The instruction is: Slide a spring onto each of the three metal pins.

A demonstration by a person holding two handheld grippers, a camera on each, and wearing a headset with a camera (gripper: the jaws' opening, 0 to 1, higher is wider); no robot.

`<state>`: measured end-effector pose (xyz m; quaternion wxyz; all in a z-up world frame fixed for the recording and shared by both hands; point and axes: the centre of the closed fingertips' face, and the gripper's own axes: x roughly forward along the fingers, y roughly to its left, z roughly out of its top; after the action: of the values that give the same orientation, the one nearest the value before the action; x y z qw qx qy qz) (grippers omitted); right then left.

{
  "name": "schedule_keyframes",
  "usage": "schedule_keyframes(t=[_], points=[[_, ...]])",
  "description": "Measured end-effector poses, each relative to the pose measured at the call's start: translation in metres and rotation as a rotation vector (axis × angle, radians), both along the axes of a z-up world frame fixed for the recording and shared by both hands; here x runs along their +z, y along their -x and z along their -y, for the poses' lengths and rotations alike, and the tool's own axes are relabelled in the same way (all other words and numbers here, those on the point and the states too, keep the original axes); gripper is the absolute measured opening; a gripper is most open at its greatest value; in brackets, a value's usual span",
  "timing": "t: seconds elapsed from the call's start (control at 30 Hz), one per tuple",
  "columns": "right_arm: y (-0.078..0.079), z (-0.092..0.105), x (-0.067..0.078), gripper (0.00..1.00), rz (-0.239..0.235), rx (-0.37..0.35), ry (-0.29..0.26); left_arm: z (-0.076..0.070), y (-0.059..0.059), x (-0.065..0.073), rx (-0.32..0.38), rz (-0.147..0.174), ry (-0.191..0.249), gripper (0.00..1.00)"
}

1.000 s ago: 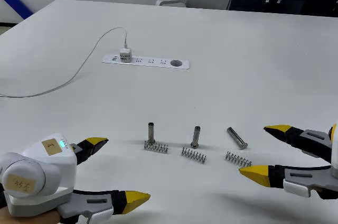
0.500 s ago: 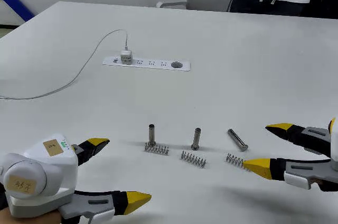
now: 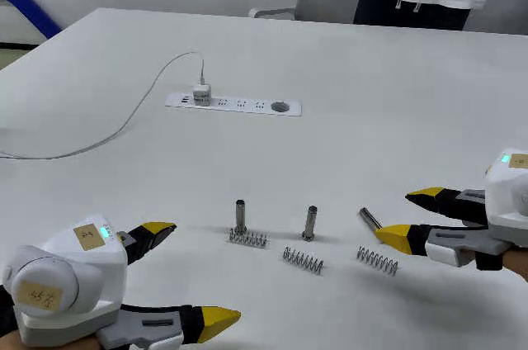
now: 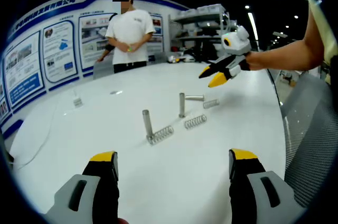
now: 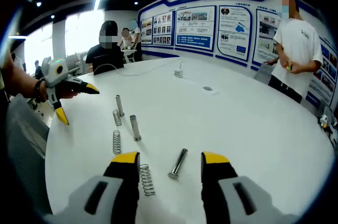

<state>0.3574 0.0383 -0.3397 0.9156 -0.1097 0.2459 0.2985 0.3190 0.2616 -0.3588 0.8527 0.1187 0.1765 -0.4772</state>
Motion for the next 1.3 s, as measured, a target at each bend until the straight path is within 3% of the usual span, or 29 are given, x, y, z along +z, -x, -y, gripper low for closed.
schedule_keyframes(t=[0.33, 0.67, 1.17, 1.3], points=[[-0.023, 0.004, -0.014, 0.34, -0.056, -0.07, 0.085, 0.0, 0.002, -0.001, 0.001, 0.0, 0.0, 0.88], [-0.038, 0.005, -0.038, 0.24, -0.153, -0.112, 0.153, 0.001, 0.003, -0.002, 0.002, -0.004, 0.002, 0.87], [-0.048, 0.003, -0.058, 0.14, -0.242, -0.165, 0.154, -0.001, 0.004, -0.004, 0.013, -0.011, 0.01, 0.86], [-0.049, 0.004, -0.062, 0.14, -0.265, -0.184, 0.133, -0.002, 0.005, -0.005, 0.015, -0.013, 0.01, 0.85]])
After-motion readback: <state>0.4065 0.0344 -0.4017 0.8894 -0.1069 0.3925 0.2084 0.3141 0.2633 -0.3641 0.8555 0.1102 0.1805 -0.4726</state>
